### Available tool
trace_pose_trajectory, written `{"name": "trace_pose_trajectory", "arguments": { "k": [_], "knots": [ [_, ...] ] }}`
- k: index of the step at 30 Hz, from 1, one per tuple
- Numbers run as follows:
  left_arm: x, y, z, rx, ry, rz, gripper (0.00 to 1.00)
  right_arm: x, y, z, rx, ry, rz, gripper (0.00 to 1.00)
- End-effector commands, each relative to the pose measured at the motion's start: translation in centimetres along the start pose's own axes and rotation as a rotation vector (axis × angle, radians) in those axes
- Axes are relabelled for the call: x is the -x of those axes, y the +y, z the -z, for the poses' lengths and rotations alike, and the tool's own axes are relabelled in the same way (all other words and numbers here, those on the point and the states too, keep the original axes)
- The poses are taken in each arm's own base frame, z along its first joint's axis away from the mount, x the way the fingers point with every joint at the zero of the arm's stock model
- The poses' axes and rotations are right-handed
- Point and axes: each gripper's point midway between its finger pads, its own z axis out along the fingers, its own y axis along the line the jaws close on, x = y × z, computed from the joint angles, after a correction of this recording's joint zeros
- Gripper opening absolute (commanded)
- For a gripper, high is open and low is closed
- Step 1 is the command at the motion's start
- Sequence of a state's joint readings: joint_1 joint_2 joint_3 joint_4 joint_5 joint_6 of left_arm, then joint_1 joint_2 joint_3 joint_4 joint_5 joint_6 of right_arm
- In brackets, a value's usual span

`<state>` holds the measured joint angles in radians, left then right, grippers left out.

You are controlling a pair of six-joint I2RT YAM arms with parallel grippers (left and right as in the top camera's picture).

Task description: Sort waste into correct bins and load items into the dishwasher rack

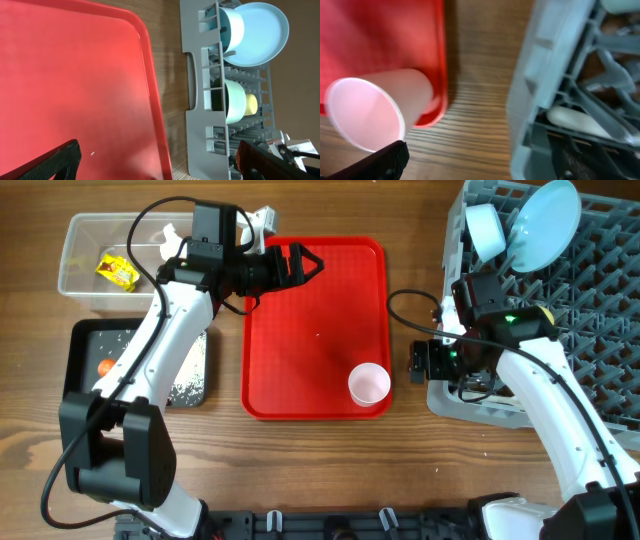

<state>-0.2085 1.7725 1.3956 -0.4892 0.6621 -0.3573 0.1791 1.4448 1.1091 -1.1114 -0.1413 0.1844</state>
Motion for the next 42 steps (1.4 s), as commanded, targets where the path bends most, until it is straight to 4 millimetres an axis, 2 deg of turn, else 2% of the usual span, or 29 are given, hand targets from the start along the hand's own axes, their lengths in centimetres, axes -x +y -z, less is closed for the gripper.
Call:
{"name": "trace_pose_trajectory", "arguments": {
  "k": [1,5,13,20,26,42],
  "knots": [
    [0.0,-0.2,0.2,0.006,-0.007,-0.015,1.0,-0.5,-2.0,-0.2,-0.115,0.012,-0.051,0.94],
    [0.1,-0.2,0.2,0.006,-0.008,-0.015,1.0,-1.3,-5.0,0.4,-0.289,0.015,-0.185,0.93],
    [0.1,-0.2,0.2,0.006,-0.008,-0.015,1.0,-1.3,-5.1,0.1,-0.299,0.025,-0.186,0.93],
    [0.0,-0.2,0.2,0.006,-0.007,-0.018,1.0,-1.9,-5.7,-2.3,-0.335,0.134,-0.196,0.94],
    [-0.3,0.9,0.3,0.062,-0.002,0.003,1.0,-2.1,-7.6,-1.7,-0.422,0.123,-0.276,0.94],
    [-0.4,1.2,0.3,0.082,-0.001,0.009,1.0,-2.4,-8.6,-1.2,-0.489,0.114,-0.324,0.94]
  ]
}}
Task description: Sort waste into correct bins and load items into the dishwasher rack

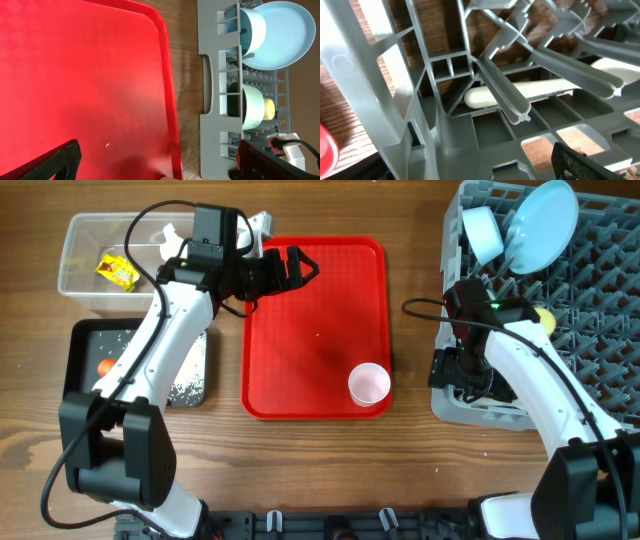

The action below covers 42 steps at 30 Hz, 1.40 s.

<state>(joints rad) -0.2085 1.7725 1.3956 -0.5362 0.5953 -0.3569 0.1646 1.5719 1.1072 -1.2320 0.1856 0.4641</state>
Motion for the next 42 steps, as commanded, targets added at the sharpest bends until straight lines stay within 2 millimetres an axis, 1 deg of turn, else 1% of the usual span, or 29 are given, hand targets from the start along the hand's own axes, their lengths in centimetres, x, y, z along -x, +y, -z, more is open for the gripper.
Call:
{"name": "trace_pose_trajectory", "arguments": {
  "k": [1,14,20,23,25,27,30,33,34,35,37,39,42],
  "knots": [
    [0.1,-0.2,0.3,0.006,-0.009,-0.018,1.0,0.5,-1.8,-0.3,-0.094,-0.025,-0.051,0.94],
    [0.1,-0.1,0.3,0.009,-0.011,-0.018,1.0,0.5,-2.8,-0.2,-0.148,-0.036,-0.091,0.94],
    [0.1,-0.1,0.3,0.009,-0.01,-0.018,1.0,0.4,-2.9,-0.2,-0.154,-0.032,-0.095,0.94],
    [0.0,-0.1,0.3,0.01,-0.009,-0.017,1.0,0.4,-2.8,-0.1,-0.147,-0.031,-0.1,0.94],
    [0.0,-0.1,0.3,0.01,-0.008,-0.016,1.0,0.6,-2.2,0.5,-0.109,-0.036,-0.074,0.96],
    [0.0,-0.1,0.3,0.009,-0.008,-0.016,1.0,1.5,-1.9,2.5,-0.061,-0.096,-0.056,0.98],
    [0.0,-0.1,0.3,0.01,-0.006,-0.015,1.0,2.7,-0.6,6.9,0.078,-0.233,-0.015,0.99],
    [-0.3,0.0,0.3,0.014,0.006,-0.007,1.0,3.7,1.8,13.3,0.288,-0.434,0.101,1.0],
    [-0.5,0.1,0.3,0.018,0.013,-0.002,1.0,3.8,2.2,15.2,0.335,-0.496,0.129,1.0],
    [-0.8,0.2,0.3,0.022,0.023,0.005,1.0,3.8,2.3,17.8,0.39,-0.585,0.148,0.99],
    [-1.1,0.3,0.3,0.025,0.037,0.014,1.0,3.6,2.3,20.7,0.454,-0.691,0.174,1.0],
    [-1.4,0.3,0.3,0.027,0.046,0.02,1.0,3.1,2.1,22.4,0.491,-0.755,0.187,1.0],
    [-2.1,0.2,0.2,0.025,0.074,0.023,1.0,2.6,1.8,22.8,0.491,-0.77,0.205,1.0]
  ]
}}
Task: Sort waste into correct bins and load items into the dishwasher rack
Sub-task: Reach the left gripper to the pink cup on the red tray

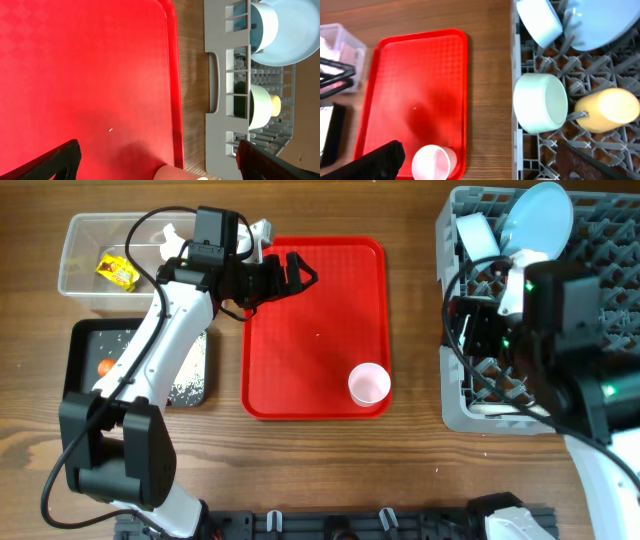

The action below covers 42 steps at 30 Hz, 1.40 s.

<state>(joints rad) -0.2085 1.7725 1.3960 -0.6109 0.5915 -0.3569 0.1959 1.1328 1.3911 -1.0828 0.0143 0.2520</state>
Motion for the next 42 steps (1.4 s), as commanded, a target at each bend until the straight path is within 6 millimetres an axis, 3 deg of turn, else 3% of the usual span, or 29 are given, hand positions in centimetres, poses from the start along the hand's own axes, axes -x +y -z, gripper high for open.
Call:
{"name": "trace_pose_trajectory", "arguments": {
  "k": [1,8,14,18,21,25,30,33,38,42],
  "knots": [
    [-1.1,-0.4,0.1,0.001,0.033,-0.041,1.0,-0.2,0.8,0.5,0.047,0.006,0.05,1.0],
    [-4.0,-0.8,-1.5,0.102,0.106,-0.172,0.99,-1.8,1.0,0.5,0.063,0.073,0.044,1.0],
    [-6.3,-4.0,-3.2,0.067,0.152,-0.253,1.0,-1.7,0.7,0.5,0.046,0.068,0.044,1.0],
    [-8.8,-4.7,-3.6,0.07,0.225,-0.263,1.0,-1.2,-0.4,0.4,-0.019,0.046,0.006,1.0],
    [-10.1,-4.8,-3.6,0.084,0.267,-0.261,0.97,-0.9,-1.2,0.4,-0.036,0.035,-0.036,1.0],
    [-11.1,-4.1,-3.9,0.171,0.279,-0.294,0.92,-0.4,-3.7,0.5,-0.093,0.021,-0.129,1.0],
    [-13.0,-4.9,-4.7,0.236,0.298,-0.375,0.87,-0.2,-5.8,0.7,-0.13,0.012,-0.188,1.0],
    [-13.9,-5.0,-5.1,0.269,0.305,-0.41,0.79,-0.2,-5.8,0.7,-0.131,0.014,-0.188,1.0],
    [-15.5,-3.1,-5.8,0.344,0.347,-0.42,0.72,-0.3,-5.8,0.7,-0.132,0.017,-0.188,1.0],
    [-15.9,-2.4,-6.4,0.358,0.371,-0.411,0.7,-0.3,-5.8,0.7,-0.132,0.018,-0.188,1.0]
  ]
}}
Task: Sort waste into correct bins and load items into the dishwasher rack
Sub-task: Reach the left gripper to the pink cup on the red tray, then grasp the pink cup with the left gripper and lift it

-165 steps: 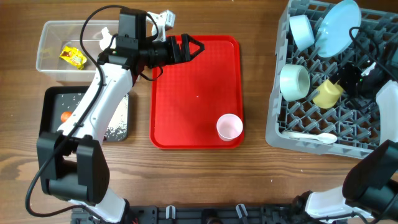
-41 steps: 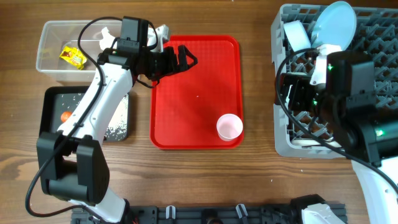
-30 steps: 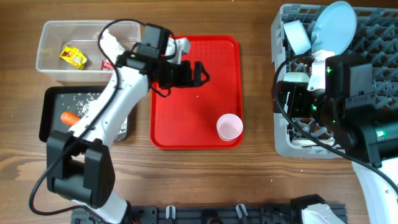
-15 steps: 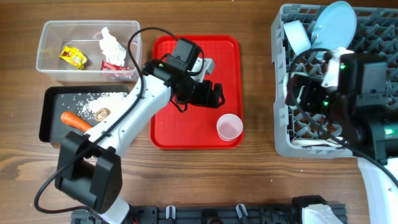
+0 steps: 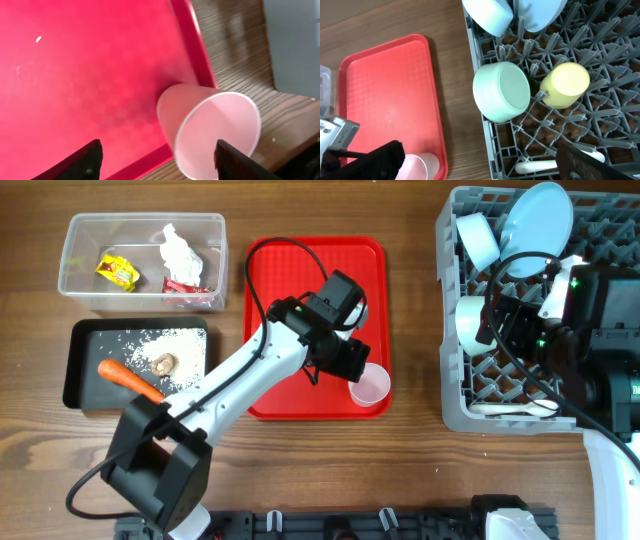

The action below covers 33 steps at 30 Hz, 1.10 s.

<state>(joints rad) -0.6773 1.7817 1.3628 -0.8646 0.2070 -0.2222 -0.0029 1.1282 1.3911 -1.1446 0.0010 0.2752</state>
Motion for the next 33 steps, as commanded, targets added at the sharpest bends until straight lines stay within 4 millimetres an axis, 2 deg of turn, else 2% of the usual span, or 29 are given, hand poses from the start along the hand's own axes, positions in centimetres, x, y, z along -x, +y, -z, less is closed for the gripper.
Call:
{"name": "trace_pose_trajectory", "arguments": {
  "k": [1,5,6,10,13,16,22,26,29,33],
  "knots": [
    [-0.8,0.9,-1.6,0.035,0.044,0.008,0.69,0.2,-0.1,0.2,-0.003,-0.007,-0.015,1.0],
    [-1.3,1.4,-2.9,0.047,0.082,0.015,0.54,0.1,-0.1,0.2,-0.004,-0.002,-0.004,1.0],
    [-1.4,1.4,-3.0,0.047,0.084,0.016,0.46,0.1,-0.1,0.2,-0.005,0.0,-0.004,1.0],
    [-1.1,1.3,-3.0,0.044,0.073,0.013,0.35,0.1,-0.1,0.2,-0.005,0.001,0.003,1.0],
    [-1.1,1.3,-3.0,0.044,0.072,0.013,0.17,0.0,-0.1,0.2,-0.005,0.002,0.004,1.0],
    [-0.9,1.3,-3.0,0.041,0.066,0.012,0.06,0.0,-0.2,0.2,-0.006,0.004,0.007,1.0],
    [-0.9,1.0,-3.1,0.026,0.067,0.012,0.04,-0.2,-0.2,0.2,-0.007,0.013,0.008,1.0],
    [-0.9,-0.2,-2.4,-0.079,0.079,0.033,0.04,-0.5,0.5,0.2,0.033,0.025,0.011,1.0],
    [-0.5,-0.9,-0.9,-0.202,0.077,0.071,0.04,-0.7,2.3,0.8,0.141,0.03,0.043,1.0],
    [0.5,-0.9,2.6,-0.361,0.037,0.126,0.04,-1.1,4.5,3.4,0.291,-0.016,0.105,1.0]
  ]
}}
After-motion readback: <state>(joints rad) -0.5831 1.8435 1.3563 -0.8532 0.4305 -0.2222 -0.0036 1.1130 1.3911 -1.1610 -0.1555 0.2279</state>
